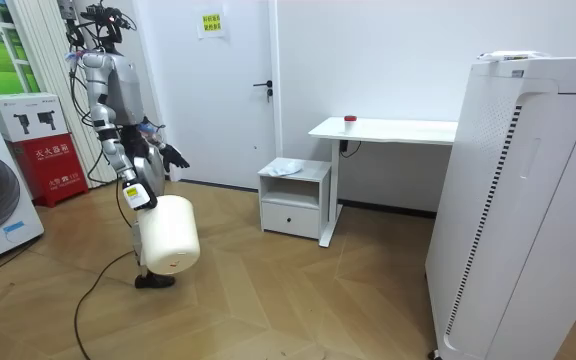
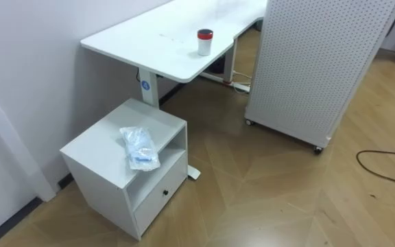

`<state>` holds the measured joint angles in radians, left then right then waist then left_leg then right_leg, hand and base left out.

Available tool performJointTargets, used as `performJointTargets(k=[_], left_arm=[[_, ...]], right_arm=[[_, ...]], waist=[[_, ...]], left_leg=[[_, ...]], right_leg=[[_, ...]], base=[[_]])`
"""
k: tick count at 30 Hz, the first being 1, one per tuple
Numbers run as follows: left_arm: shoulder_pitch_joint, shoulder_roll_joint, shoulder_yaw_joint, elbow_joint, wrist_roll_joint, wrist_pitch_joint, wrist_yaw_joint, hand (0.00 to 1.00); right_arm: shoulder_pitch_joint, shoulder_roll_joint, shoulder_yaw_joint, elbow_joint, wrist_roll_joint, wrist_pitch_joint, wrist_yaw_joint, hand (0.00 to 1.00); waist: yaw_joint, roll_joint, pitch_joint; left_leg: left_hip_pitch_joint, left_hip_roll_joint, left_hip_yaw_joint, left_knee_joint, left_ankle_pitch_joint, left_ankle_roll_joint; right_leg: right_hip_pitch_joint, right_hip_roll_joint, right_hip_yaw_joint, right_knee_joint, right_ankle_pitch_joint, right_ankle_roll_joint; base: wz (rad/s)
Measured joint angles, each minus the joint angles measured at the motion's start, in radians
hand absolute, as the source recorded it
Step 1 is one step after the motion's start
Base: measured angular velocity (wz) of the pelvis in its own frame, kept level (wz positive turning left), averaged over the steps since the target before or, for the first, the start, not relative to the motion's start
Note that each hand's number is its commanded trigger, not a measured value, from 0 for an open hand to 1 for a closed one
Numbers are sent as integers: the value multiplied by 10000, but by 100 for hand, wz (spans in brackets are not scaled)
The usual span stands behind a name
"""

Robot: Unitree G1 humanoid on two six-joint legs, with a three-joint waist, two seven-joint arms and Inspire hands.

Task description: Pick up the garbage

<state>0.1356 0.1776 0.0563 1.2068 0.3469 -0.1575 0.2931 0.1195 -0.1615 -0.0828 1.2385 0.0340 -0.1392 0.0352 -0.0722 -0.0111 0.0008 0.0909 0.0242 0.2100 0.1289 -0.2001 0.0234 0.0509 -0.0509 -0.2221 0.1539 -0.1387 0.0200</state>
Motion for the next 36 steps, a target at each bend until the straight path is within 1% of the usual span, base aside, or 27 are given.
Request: performJointTargets(k=[5,12,17,23,25,27,29,30,31,32,33,34,35,36], left_arm=[[133,-1,-1,-1,-31,3,-4,0],[81,-1,3,-4,-402,-52,-12,0],[74,-1,3,-5,-406,-154,-12,0],[233,3,189,-56,-357,-148,-14,0],[236,1,194,-79,-293,-131,-14,0],[179,1,220,-68,-337,-122,-15,0],[78,3,222,-16,-408,-101,-16,0],[23,2,222,-8,-408,-77,-49,0],[1,1,231,-7,-402,-63,-104,0],[-64,2,275,0,-398,-11,-241,0],[-90,1,305,13,-402,19,-319,0],[-92,-1,304,15,-401,52,-353,0],[-81,0,308,28,-401,118,-371,0],[-67,3,304,28,-402,265,-371,0]], right_arm=[[-1,0,17,13,8,1,-2,100],[-6,1,19,38,6,0,-67,100],[-5,1,26,39,15,0,-105,100],[7,1,20,36,38,1,-93,100],[-6,1,19,36,22,16,-83,100],[-16,5,22,35,1,20,-83,100],[-28,10,22,44,0,23,-85,100],[-36,9,13,45,-29,29,-90,100],[-44,9,4,44,-44,42,-98,100],[-61,8,3,53,-42,81,-106,100],[-55,10,6,53,-75,95,-113,100],[-49,10,5,49,-146,97,-131,100],[-30,21,31,41,-224,103,-190,100],[38,51,38,17,-226,104,-276,100]], waist=[[9,-27,5],[126,-55,14],[207,-74,19],[231,-85,21],[233,-83,22],[263,-96,23],[256,-125,54],[252,-149,70],[254,-152,70],[253,-162,118],[237,-133,144],[226,-122,139],[240,-106,136],[230,-109,118]], left_leg=[[39,6,47,-9,-1,-1],[64,7,75,-13,-2,-2],[65,8,74,-21,-6,-2],[44,7,47,-19,-14,-4],[-25,16,27,69,-65,-1],[-18,32,26,85,-72,0],[31,35,25,164,-111,-2],[-24,58,25,445,-272,-19],[-100,87,27,659,-382,-24],[-210,163,33,1121,-638,-53],[-390,258,31,1631,-909,-93],[-497,331,33,1902,-1052,-119],[-688,405,-4,2363,-1306,-203],[-784,517,1,2662,-1458,-269]], right_leg=[[8,4,33,8,0,0],[6,17,89,7,0,0],[7,17,85,1,0,0],[16,13,-10,-4,-2,2],[-6,17,-18,-2,-11,9],[-10,9,-9,50,-49,5],[-25,-34,-9,298,-198,3],[-98,-74,-10,602,-387,-8],[-179,-95,-7,832,-499,-25],[-283,-120,-6,1236,-729,-50],[-395,-120,-12,1595,-974,-68],[-469,-97,-12,1766,-1069,-96],[-536,-32,-12,2051,-1291,-136],[-610,19,-7,2179,-1485,-174]], base=[[-1],[0],[0],[2],[0],[0],[2],[0],[0],[0],[0],[-3],[0],[0]])
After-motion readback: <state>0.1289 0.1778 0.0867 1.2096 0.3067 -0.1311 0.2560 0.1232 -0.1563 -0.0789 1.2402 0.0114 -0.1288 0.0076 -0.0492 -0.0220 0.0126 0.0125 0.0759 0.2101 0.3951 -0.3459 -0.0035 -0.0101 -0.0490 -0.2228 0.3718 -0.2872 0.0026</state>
